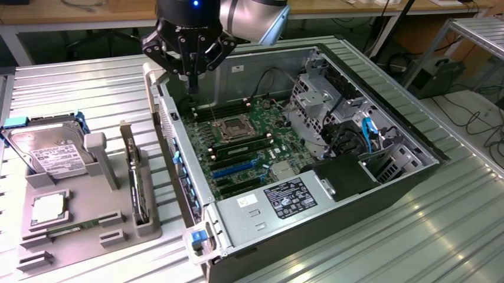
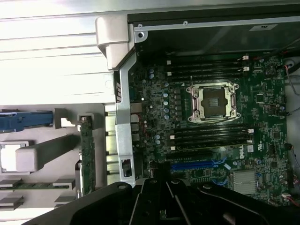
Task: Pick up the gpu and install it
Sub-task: 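Reach for the gpu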
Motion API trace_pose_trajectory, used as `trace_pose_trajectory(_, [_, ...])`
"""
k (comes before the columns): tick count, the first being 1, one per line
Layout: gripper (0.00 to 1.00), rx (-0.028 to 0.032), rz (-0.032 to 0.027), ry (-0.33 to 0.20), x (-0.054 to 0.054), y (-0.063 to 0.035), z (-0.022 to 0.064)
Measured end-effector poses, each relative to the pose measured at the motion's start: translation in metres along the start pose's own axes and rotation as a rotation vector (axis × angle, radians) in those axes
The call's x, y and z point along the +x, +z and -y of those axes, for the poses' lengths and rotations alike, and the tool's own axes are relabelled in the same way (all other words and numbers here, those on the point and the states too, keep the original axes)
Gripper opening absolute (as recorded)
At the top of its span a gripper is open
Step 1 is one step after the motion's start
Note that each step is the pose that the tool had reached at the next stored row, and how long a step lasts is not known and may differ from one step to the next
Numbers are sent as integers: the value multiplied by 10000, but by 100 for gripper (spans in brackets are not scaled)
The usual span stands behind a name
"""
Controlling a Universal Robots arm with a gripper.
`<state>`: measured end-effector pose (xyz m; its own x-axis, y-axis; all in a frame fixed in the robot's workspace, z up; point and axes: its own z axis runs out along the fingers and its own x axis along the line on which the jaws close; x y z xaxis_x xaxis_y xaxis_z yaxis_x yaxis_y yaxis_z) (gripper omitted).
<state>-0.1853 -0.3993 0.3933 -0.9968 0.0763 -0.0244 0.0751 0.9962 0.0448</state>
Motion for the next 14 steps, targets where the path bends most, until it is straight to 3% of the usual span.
trace_pose_trajectory(14, [11, 0, 0, -1, 41, -1, 3])
